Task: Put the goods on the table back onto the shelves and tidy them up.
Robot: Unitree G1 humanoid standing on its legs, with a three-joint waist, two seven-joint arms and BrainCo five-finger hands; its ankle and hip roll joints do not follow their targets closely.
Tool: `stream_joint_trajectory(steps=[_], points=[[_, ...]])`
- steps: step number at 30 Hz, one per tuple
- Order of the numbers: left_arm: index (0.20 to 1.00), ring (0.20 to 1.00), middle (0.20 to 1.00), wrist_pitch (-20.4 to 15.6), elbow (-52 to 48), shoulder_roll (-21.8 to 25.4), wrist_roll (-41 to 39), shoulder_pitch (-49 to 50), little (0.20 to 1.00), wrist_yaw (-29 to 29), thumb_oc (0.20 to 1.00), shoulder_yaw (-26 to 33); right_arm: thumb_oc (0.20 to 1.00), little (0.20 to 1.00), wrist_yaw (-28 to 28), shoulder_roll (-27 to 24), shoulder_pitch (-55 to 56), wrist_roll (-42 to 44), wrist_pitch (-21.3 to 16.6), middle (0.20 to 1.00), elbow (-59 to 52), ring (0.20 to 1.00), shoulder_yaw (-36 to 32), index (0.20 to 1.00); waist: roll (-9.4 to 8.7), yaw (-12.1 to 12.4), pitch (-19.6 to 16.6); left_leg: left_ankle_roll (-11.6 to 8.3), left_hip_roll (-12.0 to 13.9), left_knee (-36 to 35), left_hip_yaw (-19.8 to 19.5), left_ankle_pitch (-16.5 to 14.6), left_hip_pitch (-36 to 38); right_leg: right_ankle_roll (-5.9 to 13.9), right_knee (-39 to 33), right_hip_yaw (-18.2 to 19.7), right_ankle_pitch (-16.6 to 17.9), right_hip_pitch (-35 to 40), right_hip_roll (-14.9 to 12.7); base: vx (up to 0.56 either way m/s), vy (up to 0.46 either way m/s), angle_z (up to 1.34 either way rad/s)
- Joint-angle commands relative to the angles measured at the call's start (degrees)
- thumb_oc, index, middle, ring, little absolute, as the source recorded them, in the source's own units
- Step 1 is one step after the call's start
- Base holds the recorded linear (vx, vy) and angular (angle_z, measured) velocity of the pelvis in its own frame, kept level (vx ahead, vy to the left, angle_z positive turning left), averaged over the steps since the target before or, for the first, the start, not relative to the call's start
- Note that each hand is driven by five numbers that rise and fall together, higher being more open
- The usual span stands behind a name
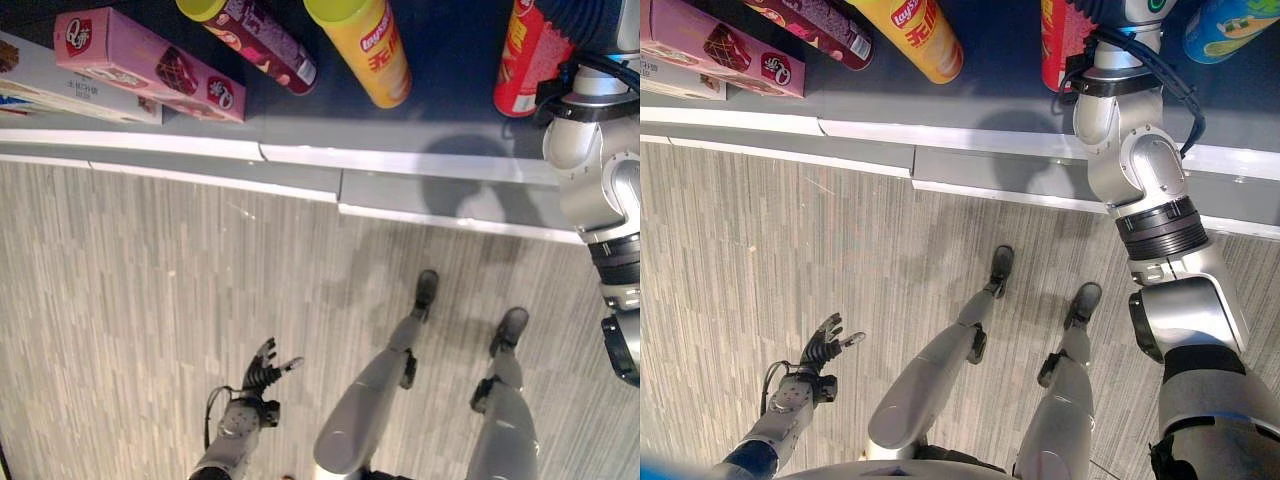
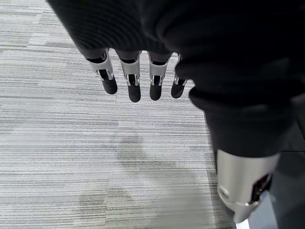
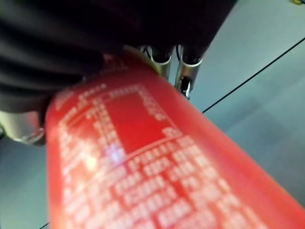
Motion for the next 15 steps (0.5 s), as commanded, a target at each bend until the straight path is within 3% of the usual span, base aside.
stream_joint_trajectory(steps=[1, 11, 12, 13, 14, 15], points=[[1.000, 1.000, 1.000, -0.5, -0.2, 0.5, -2.2, 0.0, 1.000, 1.1, 1.000, -2.1, 1.000, 1.000, -2.5, -2.9, -4.9, -1.1, -1.1, 1.000, -5.3, 1.000, 1.8, 1.000, 0.04, 1.0, 0.5, -3.84, 3.3, 3.7, -3.3, -7.8, -0.9, -2.71, 5.4, 0.6, -4.2, -2.3, -1.5, -0.04, 0.011, 0.01], [1.000, 1.000, 1.000, 0.5, -0.6, 0.8, -1.9, -0.1, 1.000, 0.7, 1.000, -2.2, 1.000, 1.000, 0.0, 0.2, -1.0, -1.4, -4.1, 1.000, -12.5, 1.000, 1.6, 1.000, -1.46, -0.1, 0.6, -3.01, 2.7, 11.4, -2.4, -11.4, -2.5, -2.84, 7.1, 1.2, -3.9, -1.1, -2.2, -0.08, 0.034, -0.01], [1.000, 1.000, 1.000, 1.4, 0.3, 0.1, -1.0, -0.2, 1.000, 0.5, 1.000, -2.0, 1.000, 1.000, 0.6, 2.2, 4.4, 0.4, -5.8, 1.000, -16.1, 1.000, -0.2, 1.000, -3.37, -1.4, -0.1, -2.74, 3.1, 12.7, -1.9, -12.6, -0.9, -2.92, 6.6, 1.3, -3.4, 1.2, -1.8, -0.02, 0.033, -0.01], [1.000, 1.000, 1.000, 1.4, 0.4, 0.3, -1.0, 0.0, 1.000, 0.5, 1.000, -2.1, 1.000, 1.000, 0.8, 2.3, 5.1, 0.4, -5.8, 1.000, -16.6, 1.000, -0.6, 1.000, -3.50, -1.3, 0.0, -2.72, 3.1, 12.7, -1.9, -12.7, -0.5, -2.89, 6.3, 1.3, -3.4, 1.8, -1.8, -0.01, 0.051, -0.01], [1.000, 1.000, 1.000, 2.3, 1.9, -0.2, -0.1, -0.3, 1.000, 0.5, 1.000, -1.2, 1.000, 1.000, 3.4, 3.4, 10.2, 2.6, -7.6, 1.000, -19.0, 1.000, 0.2, 1.000, -5.38, -2.5, -1.0, -2.41, 3.6, 13.3, -1.3, -13.7, 1.4, -2.91, 5.4, 1.3, -2.8, 4.0, -1.5, 0.02, 0.019, -0.05], [1.000, 1.000, 1.000, 2.3, 1.9, -0.1, -0.1, -0.1, 1.000, 0.5, 1.000, -1.2, 1.000, 1.000, 3.6, 3.4, 10.6, 2.6, -7.6, 1.000, -19.3, 1.000, 0.0, 1.000, -5.44, -2.5, -0.8, -2.38, 3.6, 13.3, -1.2, -13.8, 1.8, -2.89, 5.0, 1.3, -2.7, 4.5, -1.5, 0.04, 0.040, -0.08]])
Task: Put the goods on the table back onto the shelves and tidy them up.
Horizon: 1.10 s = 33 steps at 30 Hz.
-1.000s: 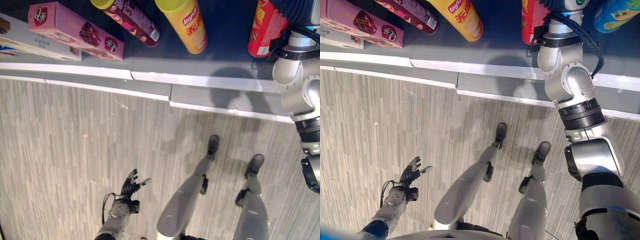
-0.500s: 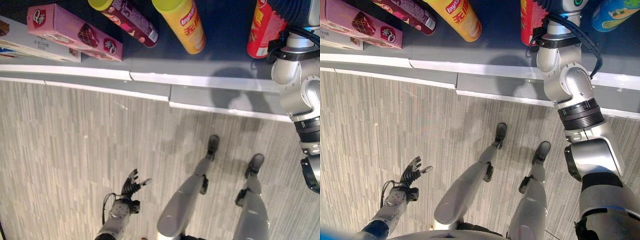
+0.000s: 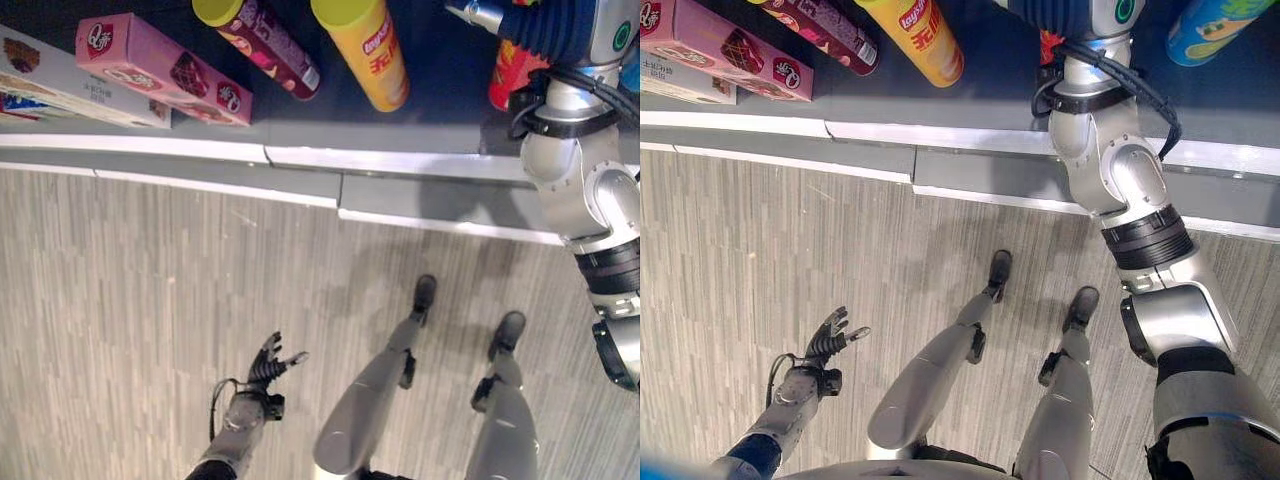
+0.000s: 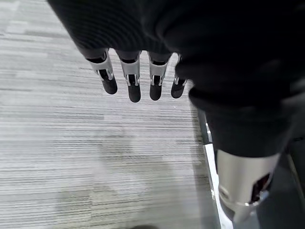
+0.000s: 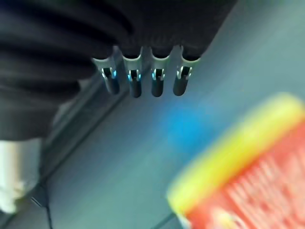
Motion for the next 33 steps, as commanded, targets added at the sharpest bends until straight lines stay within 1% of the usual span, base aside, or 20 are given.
stream_joint_trajectory(steps=[1, 3, 6, 8, 11, 12, 13, 14, 16, 19, 20, 21, 22, 24, 26, 27, 28, 29, 31, 33], points=[[1.000, 1.000, 1.000, 1.3, 3.3, 0.2, 0.7, 2.3, 1.000, 0.2, 1.000, 0.6, 1.000, 1.000, 4.4, 0.6, 4.7, 4.8, -6.6, 1.000, -6.9, 1.000, 0.5, 1.000, -4.83, -0.9, -2.3, -1.26, 3.8, 8.9, -1.0, -13.3, 1.9, -2.31, -2.8, 0.3, -1.0, 6.5, -0.7, 0.05, 0.057, -0.24], [1.000, 1.000, 1.000, 2.0, 4.0, -0.5, 1.7, 2.8, 1.000, -0.1, 1.000, 2.0, 1.000, 1.000, 11.5, 1.9, 14.2, 13.7, -10.6, 1.000, -10.3, 1.000, 1.0, 1.000, -7.52, -2.5, -3.6, -0.87, 4.2, 8.9, 0.0, -14.4, 5.3, -1.98, -4.9, 0.8, 0.2, 9.8, -0.3, 0.09, 0.072, -0.33], [1.000, 1.000, 1.000, 3.0, 5.9, -0.7, 4.5, 3.2, 1.000, -1.9, 1.000, 5.4, 1.000, 1.000, 25.1, -1.4, 29.0, 28.4, -15.6, 1.000, -12.5, 1.000, 0.3, 1.000, -11.56, -5.6, -6.6, -0.29, 4.8, 7.7, 1.8, -15.5, 10.5, -0.85, -7.8, 1.8, 2.7, 13.6, 0.2, 0.10, 0.087, -0.35], [1.000, 1.000, 1.000, 3.7, 8.6, -0.9, 5.7, 3.2, 1.000, -3.0, 1.000, 7.1, 1.000, 1.000, 31.8, -0.9, 38.8, 37.2, -17.1, 1.000, -13.2, 1.000, -1.8, 1.000, -13.46, -7.2, -8.8, 0.08, 5.1, 6.6, 3.5, -15.7, 13.2, -0.30, -9.5, 2.9, 4.5, 15.1, 0.3, 0.10, 0.097, -0.55], [1.000, 1.000, 1.000, 3.7, 12.8, 0.0, 6.5, 2.5, 1.000, -3.5, 1.000, 10.2, 1.000, 1.000, 37.5, -1.2, 46.3, 42.1, -17.5, 1.000, -9.1, 1.000, -3.4, 1.000, -15.22, -8.7, -11.1, 0.38, 6.4, 3.5, 7.1, -15.4, 17.9, 0.94, -9.3, 2.9, 8.2, 15.3, 0.9, 0.05, 0.024, -0.91], [1.000, 1.000, 1.000, 3.9, 13.5, 0.3, 6.9, 2.6, 1.000, -3.9, 1.000, 10.8, 1.000, 1.000, 37.8, -1.3, 47.6, 42.1, -17.3, 1.000, -8.6, 1.000, -4.2, 1.000, -15.28, -8.6, -11.7, 0.30, 7.1, 2.3, 8.7, -15.2, 19.5, 1.13, -9.2, 1.5, 7.7, 15.5, 1.0, 0.08, -0.061, -1.33], [1.000, 1.000, 1.000, 4.1, 14.7, 0.9, 8.1, 2.8, 1.000, -3.9, 1.000, 12.4, 1.000, 1.000, 38.6, -1.7, 51.6, 42.0, -17.2, 1.000, -7.3, 1.000, -6.9, 1.000, -14.94, -9.3, -13.1, -0.19, 9.1, 0.0, 12.0, -15.0, 23.0, 1.06, -7.4, -2.4, 6.6, 16.5, 0.3, 0.10, -0.104, -2.04], [1.000, 1.000, 1.000, 4.1, 14.5, 1.2, 8.3, 3.0, 1.000, -3.9, 1.000, 12.6, 1.000, 1.000, 38.4, -2.0, 53.1, 41.5, -16.7, 1.000, -7.0, 1.000, -8.3, 1.000, -14.79, -9.5, -13.6, -0.28, 9.6, -0.8, 12.9, -14.8, 24.2, 0.96, -6.9, -2.7, 6.7, 16.9, 0.0, 0.16, -0.208, -1.75], [1.000, 1.000, 1.000, 4.0, 14.1, 2.0, 8.0, 4.5, 1.000, -4.5, 1.000, 14.2, 1.000, 1.000, 37.1, -2.7, 56.9, 39.7, -15.4, 1.000, -4.3, 1.000, -14.0, 1.000, -13.99, -10.1, -15.5, -1.48, 11.9, -3.1, 16.4, -15.3, 28.5, 2.29, -9.1, -2.4, 10.7, 18.2, -2.1, 0.21, -0.430, -1.41], [1.000, 1.000, 1.000, 3.7, 12.9, 2.2, 7.5, 6.0, 1.000, -4.9, 1.000, 14.6, 1.000, 1.000, 35.2, -3.8, 59.4, 38.0, -14.4, 1.000, -2.5, 1.000, -19.4, 1.000, -14.67, -10.5, -16.5, -3.22, 13.5, -3.5, 19.2, -15.3, 31.4, 2.39, -10.5, -1.9, 8.8, 19.7, -2.2, 0.18, -0.476, -1.26], [1.000, 1.000, 1.000, 3.6, 12.7, 1.9, 7.5, 7.0, 1.000, -5.1, 1.000, 15.0, 1.000, 1.000, 34.4, -4.4, 60.0, 37.7, -14.5, 1.000, -2.0, 1.000, -21.5, 1.000, -14.77, -10.7, -16.8, -4.04, 14.3, -3.8, 19.8, -14.8, 32.2, 2.36, -10.4, -1.5, 7.3, 19.9, -1.6, 0.21, -0.719, -0.25], [1.000, 1.000, 1.000, 3.6, 13.1, 1.4, 7.5, 7.8, 1.000, -5.6, 1.000, 15.2, 1.000, 1.000, 32.9, -5.1, 60.8, 37.4, -14.9, 1.000, -1.0, 1.000, -24.7, 1.000, -14.69, -11.6, -17.5, -5.90, 17.2, -4.1, 20.8, -13.0, 33.0, 1.31, -9.9, -1.2, 2.3, 20.5, 0.7, 0.17, -0.616, -0.17], [1.000, 1.000, 1.000, 3.6, 13.1, 1.3, 7.5, 7.8, 1.000, -5.6, 1.000, 15.2, 1.000, 1.000, 32.9, -5.1, 60.9, 37.4, -14.9, 1.000, -1.1, 1.000, -24.8, 1.000, -14.61, -11.5, -17.5, -5.99, 17.3, -4.2, 20.8, -12.9, 33.1, 1.23, -9.8, -1.2, 2.2, 20.5, 0.8, 0.18, -0.737, -0.27], [1.000, 1.000, 1.000, 3.6, 12.0, 0.2, 4.8, 8.8, 1.000, -5.2, 1.000, 16.4, 1.000, 1.000, 31.2, -6.1, 63.2, 37.0, -15.8, 1.000, -1.6, 1.000, -29.4, 1.000, -14.61, -12.8, -18.1, -8.72, 22.1, -3.0, 22.2, -5.8, 33.9, -1.45, -8.1, -0.5, -1.4, 21.2, 5.1, 0.15, -0.695, -0.46], [1.000, 1.000, 1.000, 4.0, 9.9, -0.9, 3.2, 9.5, 1.000, -5.4, 1.000, 16.5, 1.000, 1.000, 29.4, -6.3, 65.2, 35.9, -15.4, 1.000, -1.6, 1.000, -33.0, 1.000, -14.92, -13.4, -18.4, -8.70, 24.6, 0.6, 23.5, -1.7, 33.0, -4.08, -9.0, -0.6, -3.7, 23.4, 8.0, 0.15, -0.694, -0.26], [1.000, 1.000, 1.000, 3.8, 8.1, -1.9, 2.4, 9.9, 1.000, -5.5, 1.000, 16.5, 1.000, 1.000, 27.9, -7.3, 65.3, 34.8, -14.9, 1.000, -1.2, 1.000, -34.7, 1.000, -15.82, -13.1, -18.0, -6.92, 23.5, 5.7, 22.6, -3.0, 31.8, -5.39, -10.5, 0.2, -4.3, 25.0, 9.0, 0.10, -0.550, -0.07], [1.000, 1.000, 1.000, 3.8, 7.3, -2.2, 1.8, 10.2, 1.000, -5.8, 1.000, 16.6, 1.000, 1.000, 27.5, -8.3, 64.6, 34.0, -14.4, 1.000, -0.9, 1.000, -34.9, 1.000, -16.28, -12.5, -17.5, -5.29, 21.2, 8.2, 19.5, -6.3, 30.3, -5.45, -10.7, 0.9, -4.2, 25.2, 9.1, 0.06, -0.352, -0.04], [1.000, 1.000, 1.000, 3.9, 7.3, -2.2, 1.8, 10.2, 1.000, -5.8, 1.000, 16.7, 1.000, 1.000, 27.5, -8.4, 64.6, 34.0, -14.4, 1.000, -0.8, 1.000, -34.9, 1.000, -16.29, -12.6, -17.6, -5.20, 21.2, 8.5, 19.4, -6.4, 30.1, -5.41, -10.7, 0.9, -4.2, 25.1, 9.1, -0.01, -0.161, -0.41], [1.000, 1.000, 1.000, 3.5, 7.1, -2.9, 1.3, 9.9, 1.000, -6.4, 1.000, 15.5, 1.000, 1.000, 26.2, -8.7, 61.9, 34.2, -14.1, 1.000, -0.6, 1.000, -36.0, 1.000, -17.50, -11.3, -16.9, -1.59, 11.2, 9.2, 12.9, -15.7, 25.5, -5.08, -10.7, 2.2, -3.5, 25.3, 9.4, 0.01, -0.179, -0.61], [1.000, 1.000, 1.000, 3.5, 7.4, -3.1, 1.6, 9.8, 1.000, -6.6, 1.000, 15.2, 1.000, 1.000, 25.8, -8.8, 61.5, 34.2, -14.0, 1.000, -0.1, 1.000, -36.5, 1.000, -17.18, -11.2, -17.1, -1.30, 9.9, 7.7, 12.9, -15.5, 25.6, -4.97, -10.7, 2.3, -3.7, 25.3, 9.8, 0.07, -0.085, -0.17]])
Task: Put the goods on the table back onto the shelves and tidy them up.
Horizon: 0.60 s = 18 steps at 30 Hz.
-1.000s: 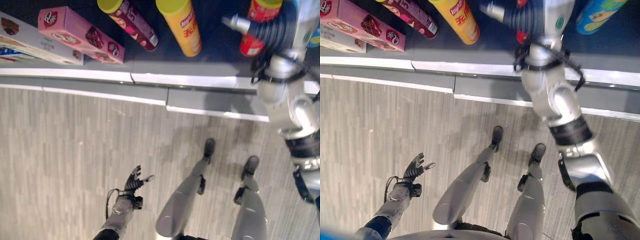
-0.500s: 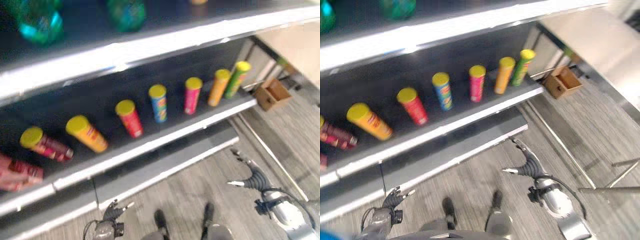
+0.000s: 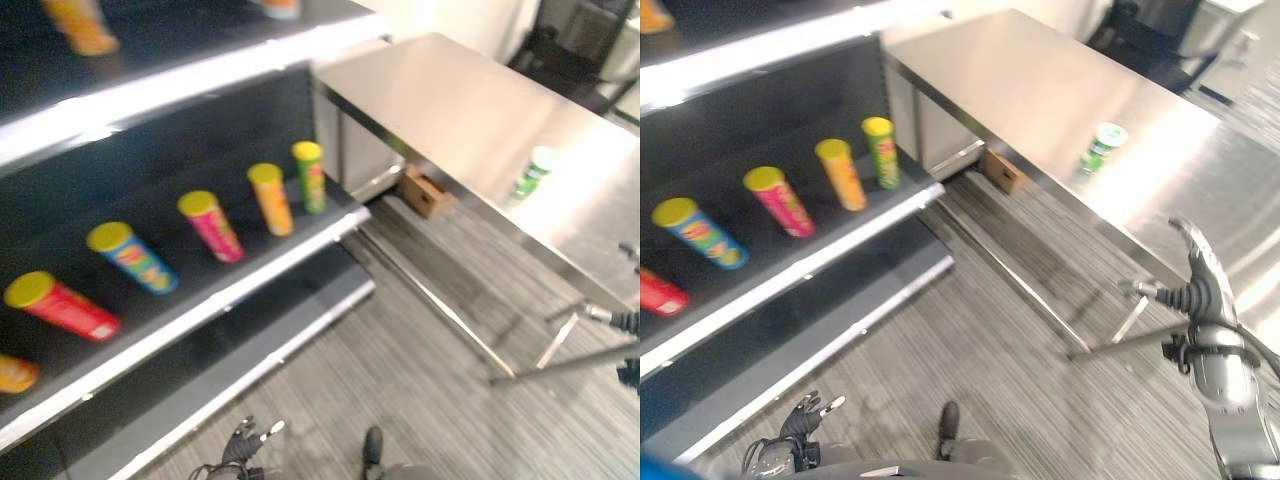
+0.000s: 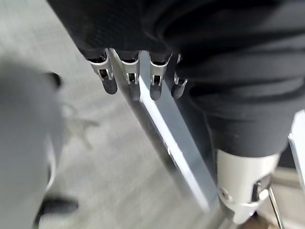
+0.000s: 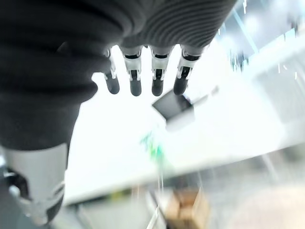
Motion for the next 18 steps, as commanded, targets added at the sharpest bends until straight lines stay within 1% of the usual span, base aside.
stream_joint_trajectory(steps=[1, 2, 3, 4, 6, 7, 8, 10, 12, 13, 14, 15, 16, 17, 18], points=[[1.000, 1.000, 1.000, -1.1, 2.1, 2.3, 0.0, -2.9, 1.000, -0.2, 1.000, -0.3, 1.000, 1.000, -3.1, -1.7, -3.2, -0.2, -1.6, 1.000, -0.4, 1.000, -2.8, 1.000, 3.91, 2.1, 2.4, 8.04, -7.9, -13.1, 0.8, -4.9, 5.6, 7.39, 0.5, 0.9, -4.8, 3.5, -2.4, 0.10, -0.033, -0.06], [1.000, 1.000, 1.000, -0.9, 3.6, 2.2, 1.1, -3.2, 1.000, -0.4, 1.000, -0.6, 1.000, 1.000, -4.5, -1.9, -4.2, -0.1, -1.4, 1.000, 0.9, 1.000, -3.3, 1.000, 4.67, 2.6, 2.3, 7.83, -11.6, -17.8, -2.9, -1.8, 3.6, 7.61, 0.5, 0.6, -4.5, 3.9, -1.1, 0.14, -0.033, 0.00], [1.000, 1.000, 1.000, -0.8, 4.2, 2.2, 1.4, -3.4, 1.000, -0.4, 1.000, -0.7, 1.000, 1.000, -5.0, -2.0, -4.6, 0.1, -1.5, 1.000, 0.8, 1.000, -3.9, 1.000, 5.04, 2.6, 2.1, 7.48, -12.5, -19.8, -3.4, -0.5, 2.9, 7.66, 0.5, 0.5, -4.5, 3.9, -0.4, 0.12, 0.000, 0.09], [1.000, 1.000, 1.000, -0.7, 4.8, 2.2, 1.5, -3.4, 1.000, -0.5, 1.000, -0.5, 1.000, 1.000, -5.4, -1.9, -4.6, 0.1, -1.4, 1.000, 0.8, 1.000, -4.6, 1.000, 5.37, 2.6, 1.9, 7.25, -12.7, -21.3, -3.2, 0.5, 3.2, 7.59, 0.5, 0.5, -4.8, 4.2, 0.2, 0.13, 0.033, -0.01], [1.000, 1.000, 1.000, -0.3, 7.5, 1.6, 1.9, -2.8, 1.000, -0.6, 1.000, 0.2, 1.000, 1.000, -6.0, -1.8, -5.4, 0.1, -1.3, 1.000, 1.4, 1.000, -4.8, 1.000, 6.16, 2.7, 1.3, 7.74, -12.5, -22.3, -2.4, 0.0, 4.8, 7.73, 0.6, 1.0, -5.4, 5.1, 1.2, 0.14, 0.072, -0.02], [1.000, 1.000, 1.000, -0.4, 7.6, 1.6, 1.9, -2.9, 1.000, -0.6, 1.000, 0.2, 1.000, 1.000, -6.1, -1.8, -5.4, 0.1, -1.3, 1.000, 1.4, 1.000, -4.7, 1.000, 6.18, 2.7, 1.5, 7.75, -12.5, -22.3, -2.3, -0.1, 5.0, 7.74, 0.6, 1.0, -5.5, 5.2, 1.3, 0.19, 0.137, -0.43], [1.000, 1.000, 1.000, -0.1, 10.2, 1.2, 3.1, -2.5, 1.000, -0.6, 1.000, 0.9, 1.000, 1.000, -5.9, -1.4, -5.9, 0.2, -1.0, 1.000, 2.2, 1.000, -4.8, 1.000, 5.88, 2.5, 0.4, 7.90, -12.3, -22.3, -2.2, -0.4, 6.3, 7.92, 1.3, 1.0, -6.4, 6.1, 0.9, 0.19, 0.138, -0.66], [1.000, 1.000, 1.000, 0.1, 11.2, 1.3, 3.5, -2.5, 1.000, -0.6, 1.000, 1.4, 1.000, 1.000, -5.4, -1.1, -5.8, 0.1, -0.8, 1.000, 2.3, 1.000, -4.5, 1.000, 5.48, 2.8, 0.4, 8.01, -12.2, -22.3, -1.5, -0.5, 7.4, 8.02, 2.6, 1.0, -7.1, 6.3, 0.5, 0.15, 0.118, -0.41], [1.000, 1.000, 1.000, 0.6, 12.5, 1.5, 3.4, -2.3, 1.000, -0.8, 1.000, 2.7, 1.000, 1.000, -5.1, 0.1, -5.9, 0.0, -0.7, 1.000, 2.9, 1.000, -3.7, 1.000, 4.88, 3.3, 0.4, 8.86, -12.0, -22.3, -0.7, -1.7, 9.4, 8.23, 8.2, 1.1, -8.6, 5.6, -0.5, 0.13, 0.125, -0.51], [1.000, 1.000, 1.000, 0.7, 12.7, 1.8, 3.9, -2.4, 1.000, -0.8, 1.000, 3.0, 1.000, 1.000, -5.1, 0.5, -6.0, -0.2, -0.5, 1.000, 3.3, 1.000, -3.6, 1.000, 4.72, 3.5, 0.7, 9.23, -11.9, -22.3, -0.4, -2.2, 10.5, 8.67, 12.3, 0.7, -9.5, 4.8, -0.9, 0.13, 0.139, -0.83], [1.000, 1.000, 1.000, 0.8, 12.7, 2.1, 4.2, -2.4, 1.000, -0.9, 1.000, 3.0, 1.000, 1.000, -4.8, 1.5, -6.0, 0.2, -0.5, 1.000, 2.9, 1.000, -3.7, 1.000, 4.76, 3.4, 1.2, 9.64, -11.7, -22.3, -0.4, -2.6, 11.5, 9.25, 16.7, 0.3, -9.5, 3.6, -1.4, 0.08, 0.097, -0.58], [1.000, 1.000, 1.000, 0.8, 12.7, 2.1, 4.2, -2.4, 1.000, -0.9, 1.000, 3.0, 1.000, 1.000, -4.8, 1.5, -6.0, 0.2, -0.5, 1.000, 2.9, 1.000, -3.7, 1.000, 4.76, 3.4, 1.2, 9.64, -11.7, -22.3, -0.4, -2.6, 11.5, 9.25, 16.7, 0.3, -9.5, 3.6, -1.4, 0.06, 0.159, -0.15], [1.000, 1.000, 1.000, 1.1, 12.3, 3.0, 4.6, -2.8, 1.000, -0.8, 1.000, 3.1, 1.000, 1.000, -4.6, 2.5, -6.3, 0.4, -0.3, 1.000, 2.8, 1.000, -3.9, 1.000, 4.54, 2.7, 2.8, 10.66, -11.9, -22.3, -0.5, -3.0, 13.3, 10.47, 27.7, 0.4, -8.5, -0.6, -2.9, 0.02, 0.144, 0.15], [1.000, 1.000, 1.000, 1.0, 12.0, 3.5, 4.4, -3.0, 1.000, -0.7, 1.000, 3.2, 1.000, 1.000, -4.6, 2.8, -6.6, 0.4, -0.5, 1.000, 3.1, 1.000, -3.5, 1.000, 4.36, 2.5, 3.3, 10.90, -12.1, -22.3, -0.8, -3.0, 13.8, 10.53, 31.7, 0.7, -8.7, -2.2, -3.6, 0.04, 0.172, 0.25], [1.000, 1.000, 1.000, 0.9, 11.5, 3.9, 4.0, -3.1, 1.000, -0.6, 1.000, 3.3, 1.000, 1.000, -4.6, 3.2, -6.7, 0.4, -0.6, 1.000, 3.0, 1.000, -3.2, 1.000, 4.20, 2.5, 3.5, 11.08, -12.2, -22.3, -1.2, -3.2, 14.2, 10.38, 33.9, 1.0, -8.4, -3.6, -4.2, 0.05, 0.078, 0.19]])
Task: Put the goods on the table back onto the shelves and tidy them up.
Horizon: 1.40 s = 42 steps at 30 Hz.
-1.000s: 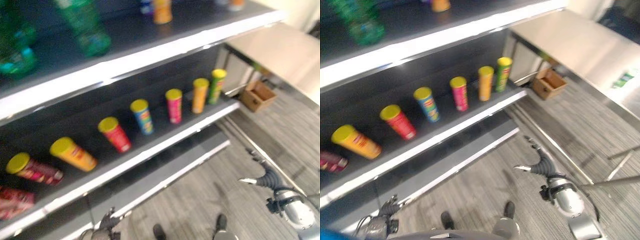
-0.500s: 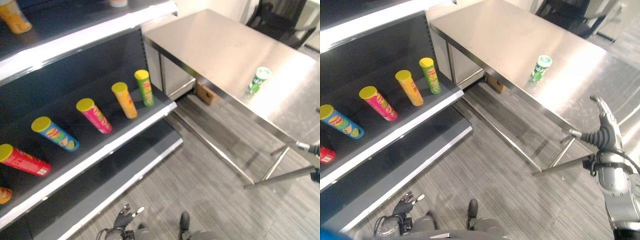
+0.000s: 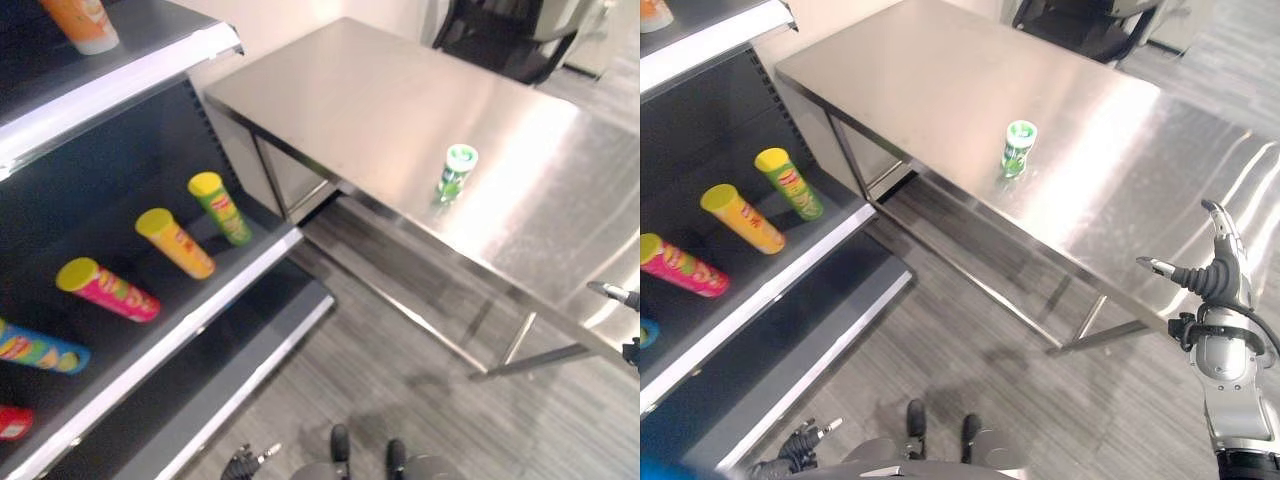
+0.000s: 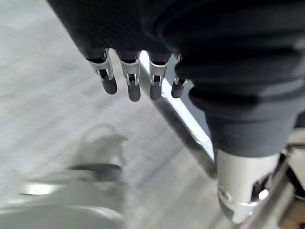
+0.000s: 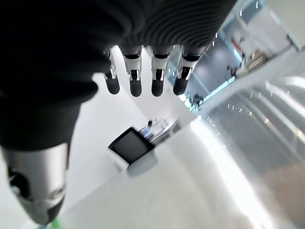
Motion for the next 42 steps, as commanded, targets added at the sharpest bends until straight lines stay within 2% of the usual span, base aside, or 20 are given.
stream_joint_trajectory(steps=[1, 3, 5, 6, 7, 8, 10, 12, 13, 17, 20, 30, 35, 42], points=[[1.000, 1.000, 1.000, -0.6, -2.7, 4.1, 0.8, 2.0, 1.000, 0.4, 1.000, -0.4, 1.000, 1.000, -0.9, -1.9, -2.9, 0.4, -2.2, 1.000, -2.5, 1.000, -2.1, 1.000, 0.37, 1.6, -1.7, -2.99, 0.4, -7.8, -4.1, -2.0, 5.6, 1.60, 4.3, 0.7, 3.6, -1.9, -2.4, 0.07, 0.064, 0.38], [1.000, 1.000, 1.000, -1.0, -3.0, 4.4, 0.8, 1.6, 1.000, 0.5, 1.000, -0.9, 1.000, 1.000, -0.7, -1.8, -3.3, 1.5, -2.5, 1.000, -2.4, 1.000, -2.4, 1.000, 0.80, 1.8, -2.2, -3.18, 1.1, -7.8, -4.9, -2.5, 5.4, 0.86, -0.8, 1.7, 3.5, -2.0, -2.9, 0.08, 0.037, 0.53], [1.000, 1.000, 1.000, -1.4, -2.8, 4.7, 1.0, 0.9, 1.000, 0.5, 1.000, -1.7, 1.000, 1.000, 0.2, -2.3, -4.0, 3.3, -2.7, 1.000, -1.5, 1.000, -2.5, 1.000, 0.87, 1.6, -2.6, -3.38, 1.4, -7.8, -6.6, -2.9, 5.5, 1.23, -13.0, 5.7, 6.0, -1.3, -2.1, 0.08, -0.019, 0.36], [1.000, 1.000, 1.000, -1.4, -2.8, 4.7, 1.0, 0.8, 1.000, 0.5, 1.000, -1.7, 1.000, 1.000, 0.2, -2.3, -4.1, 3.3, -2.7, 1.000, -1.5, 1.000, -2.5, 1.000, 0.96, 1.7, -2.6, -3.38, 1.5, -7.8, -6.6, -2.8, 5.4, 1.20, -13.7, 5.7, 6.5, -1.1, -1.9, 0.06, -0.061, 0.27], [1.000, 1.000, 1.000, -1.5, -2.1, 5.1, 1.2, 0.2, 1.000, 0.4, 1.000, -2.0, 1.000, 1.000, 0.6, -2.3, -4.1, 4.6, -3.2, 1.000, -1.1, 1.000, -2.4, 1.000, 0.42, 1.3, -2.6, -3.36, 1.3, -7.8, -7.9, -3.0, 5.6, 2.05, -19.6, 9.9, 9.1, -1.6, -1.0, 0.04, -0.063, 0.45], [1.000, 1.000, 1.000, -1.5, -2.2, 5.3, 1.2, 0.1, 1.000, 0.4, 1.000, -2.1, 1.000, 1.000, 0.8, -2.2, -4.2, 5.1, -3.3, 1.000, -1.0, 1.000, -2.2, 1.000, 0.05, 1.3, -2.5, -3.48, 1.1, -7.8, -8.6, -3.2, 5.8, 2.33, -21.6, 11.7, 10.3, -2.0, -0.4, 0.08, -0.084, 0.61], [1.000, 1.000, 1.000, -1.5, -1.9, 5.4, 1.5, 0.1, 1.000, 0.2, 1.000, -2.2, 1.000, 1.000, 1.8, -2.1, -3.7, 6.2, -3.2, 1.000, 0.7, 1.000, -1.3, 1.000, -1.15, 1.6, -3.1, -3.63, 0.3, -7.8, -9.1, -3.6, 6.1, 2.88, -26.1, 11.2, 11.7, 1.0, -1.4, 0.09, -0.068, 0.94], [1.000, 1.000, 1.000, -1.3, -0.6, 5.0, 1.2, 0.4, 1.000, 0.2, 1.000, -1.9, 1.000, 1.000, 3.1, -2.9, -4.4, 8.4, -3.0, 1.000, 3.8, 1.000, 0.1, 1.000, -2.12, 1.9, -3.8, -4.01, 0.3, -7.8, -9.8, -4.0, 7.0, 3.17, -27.0, 10.0, 12.8, 3.1, -1.9, 0.16, -0.188, 0.83], [1.000, 1.000, 1.000, -1.2, -0.2, 4.7, 0.9, 0.8, 1.000, 0.3, 1.000, -1.6, 1.000, 1.000, 4.2, -4.0, -5.3, 9.7, -2.6, 1.000, 6.5, 1.000, 2.3, 1.000, -2.45, 2.5, -4.7, -4.57, 0.7, -7.8, -10.0, -4.3, 7.3, 3.09, -27.8, 7.8, 12.6, 4.7, -2.2, 0.17, -0.257, 0.51], [1.000, 1.000, 1.000, -0.8, 1.8, 4.2, 1.1, 1.6, 1.000, 0.5, 1.000, -0.9, 1.000, 1.000, 6.4, -4.5, -4.9, 10.9, -1.9, 1.000, 8.3, 1.000, 4.1, 1.000, -2.65, 2.6, -5.9, -5.91, 1.8, -7.8, -11.1, -4.6, 7.8, 2.40, -28.8, 4.7, 11.4, 7.0, -2.2, 0.12, -0.229, 0.39], [1.000, 1.000, 1.000, -0.5, 2.8, 3.7, 2.0, 2.3, 1.000, 0.1, 1.000, -0.2, 1.000, 1.000, 8.6, -3.9, -2.6, 10.8, -1.7, 1.000, 6.5, 1.000, 4.3, 1.000, -2.16, 2.4, -6.9, -6.88, 2.8, -7.8, -11.6, -4.6, 8.1, 1.69, -28.9, 2.4, 9.9, 8.4, -1.9, 0.09, -0.170, 0.36], [1.000, 1.000, 1.000, -0.7, 1.3, 2.9, 3.2, 3.0, 1.000, -0.1, 1.000, -1.5, 1.000, 1.000, 12.6, -2.9, -0.3, 10.1, -2.4, 1.000, -0.2, 1.000, 6.6, 1.000, -0.83, 2.1, -7.0, -7.74, 3.6, -7.8, -11.3, -4.7, 8.6, 0.83, -28.9, 0.6, 8.5, 9.8, -1.5, 0.04, -0.055, 0.05], [1.000, 1.000, 1.000, -1.0, -1.5, 2.6, 2.4, 3.6, 1.000, -0.4, 1.000, -2.8, 1.000, 1.000, 13.2, -2.9, -1.6, 10.1, -2.2, 1.000, 2.2, 1.000, 9.2, 1.000, -0.39, 2.4, -6.9, -7.79, 3.7, -7.8, -11.3, -4.7, 8.5, 0.76, -28.9, 0.3, 8.4, 9.9, -1.6, 0.00, -0.012, 0.07], [1.000, 1.000, 1.000, -1.0, -3.9, 3.1, 0.7, 4.7, 1.000, -1.0, 1.000, -4.1, 1.000, 1.000, 13.1, -5.3, -6.2, 9.5, -1.6, 1.000, 7.8, 1.000, 13.5, 1.000, 0.49, 3.5, -6.5, -8.21, 3.8, -7.8, -13.1, -4.3, 8.2, 0.26, -28.8, -1.6, 7.5, 10.4, -1.7, 0.00, -0.040, 0.14]])
